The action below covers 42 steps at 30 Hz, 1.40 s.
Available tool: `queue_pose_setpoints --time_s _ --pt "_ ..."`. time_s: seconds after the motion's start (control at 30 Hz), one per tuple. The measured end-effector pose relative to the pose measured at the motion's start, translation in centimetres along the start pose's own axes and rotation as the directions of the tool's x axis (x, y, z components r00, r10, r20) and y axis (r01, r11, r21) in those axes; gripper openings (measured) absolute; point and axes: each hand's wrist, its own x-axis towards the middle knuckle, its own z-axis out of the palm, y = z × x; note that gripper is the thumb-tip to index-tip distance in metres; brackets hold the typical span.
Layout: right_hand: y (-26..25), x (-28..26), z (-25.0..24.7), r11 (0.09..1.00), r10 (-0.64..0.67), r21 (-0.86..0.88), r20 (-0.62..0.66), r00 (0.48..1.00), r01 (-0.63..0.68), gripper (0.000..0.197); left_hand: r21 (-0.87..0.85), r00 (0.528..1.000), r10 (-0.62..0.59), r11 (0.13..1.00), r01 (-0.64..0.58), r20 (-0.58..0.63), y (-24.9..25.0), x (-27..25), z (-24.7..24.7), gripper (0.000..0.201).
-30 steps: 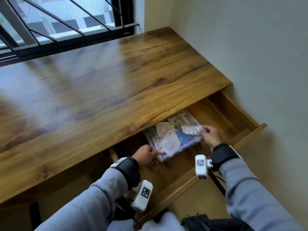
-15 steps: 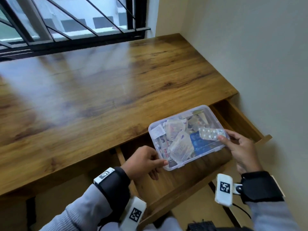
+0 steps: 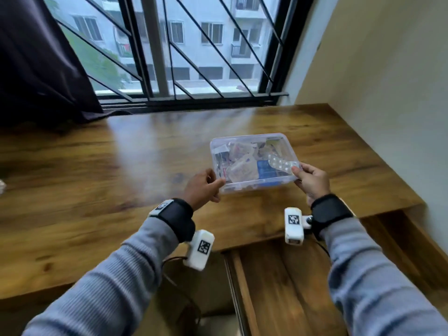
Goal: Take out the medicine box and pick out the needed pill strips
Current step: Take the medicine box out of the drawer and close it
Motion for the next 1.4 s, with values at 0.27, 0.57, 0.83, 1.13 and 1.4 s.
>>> queue_pose_setpoints --time_s 0.27,0.57,0.83,1.13,1.4 --pt "1.5 9.3 7.6 0.992 0.012 -0.124 -0.13 0.991 -0.028 0.028 -0.053 0.992 -0.122 0.991 0.121 -0.03 -1.2 7.5 -2.7 0.026" --pt "1.9 10.9 8.4 0.976 -0.027 -0.219 -0.216 0.976 -0.021 0.027 0.045 0.995 -0.104 0.994 0.104 0.002 -2.5 10.4 -1.9 0.024" --pt "1.2 1.2 3.1 0.935 -0.283 -0.258 -0.121 0.952 0.245 0.023 0.188 0.974 -0.072 0.982 0.031 0.214 -3.7 5.0 1.1 0.041" --pt "8.9 -14.6 -15.4 0.858 0.02 -0.511 0.131 0.991 0.05 0.025 0.173 0.465 0.131 0.813 -0.555 0.876 -3.6 -9.2 15.6 0.024" --pt "12.4 -21.7 -22.4 0.772 0.064 -0.635 0.138 0.988 0.039 0.044 0.21 0.262 -0.051 0.75 -0.627 0.964 -4.3 -14.2 22.1 0.028"
